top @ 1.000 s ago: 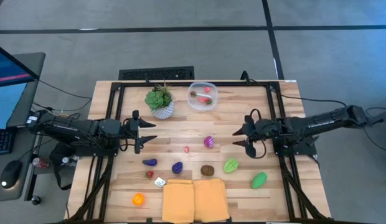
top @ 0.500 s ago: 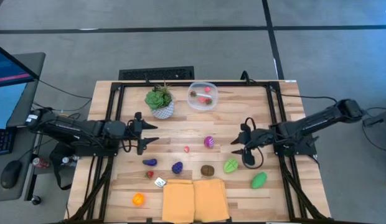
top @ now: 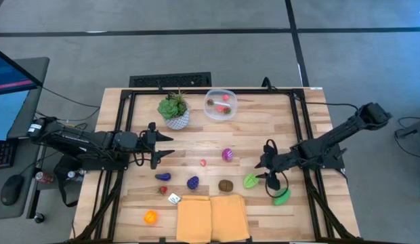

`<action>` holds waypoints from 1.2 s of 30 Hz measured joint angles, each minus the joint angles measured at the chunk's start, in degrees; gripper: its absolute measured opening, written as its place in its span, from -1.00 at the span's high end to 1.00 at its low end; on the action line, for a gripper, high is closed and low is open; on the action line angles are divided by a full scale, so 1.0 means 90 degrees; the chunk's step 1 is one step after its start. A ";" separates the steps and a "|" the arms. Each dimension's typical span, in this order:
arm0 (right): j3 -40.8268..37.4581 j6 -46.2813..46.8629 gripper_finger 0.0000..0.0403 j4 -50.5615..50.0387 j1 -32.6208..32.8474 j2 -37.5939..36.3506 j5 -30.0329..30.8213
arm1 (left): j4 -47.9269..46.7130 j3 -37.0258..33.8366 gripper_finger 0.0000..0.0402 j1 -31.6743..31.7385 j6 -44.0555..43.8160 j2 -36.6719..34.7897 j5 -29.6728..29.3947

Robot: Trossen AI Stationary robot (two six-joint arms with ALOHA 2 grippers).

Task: Pick and placing Produce into tupperware
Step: Put the corn into the transparent bin

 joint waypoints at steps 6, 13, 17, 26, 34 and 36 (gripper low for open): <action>0.0216 0.1212 -0.12 -0.1073 0.0692 -0.0274 0.0060 | 0.0024 0.0000 -0.16 0.0001 -0.0016 0.0002 -0.0005; 0.1112 0.2002 -0.05 -0.2750 0.1555 -0.0475 0.0529 | 0.0154 0.0000 -0.16 -0.0001 -0.0038 0.0002 -0.0009; 0.1611 0.2585 0.01 -0.3478 0.1956 -0.0480 0.0488 | 0.0148 0.0000 -0.16 -0.0001 -0.0107 0.0002 -0.0011; 0.2059 0.4455 0.12 -0.3796 0.3145 -0.0471 0.0598 | 0.0303 0.0000 -0.16 -0.0001 -0.0080 0.0002 -0.0048; 0.2059 0.6460 0.21 -0.4528 0.3625 -0.0027 0.0279 | 0.0318 0.0000 -0.16 0.0000 -0.0004 0.0002 -0.0048; 0.2059 0.6605 0.23 -0.4540 0.3607 0.0109 0.0129 | 0.0318 0.0000 -0.16 -0.0001 -0.0003 0.0002 -0.0048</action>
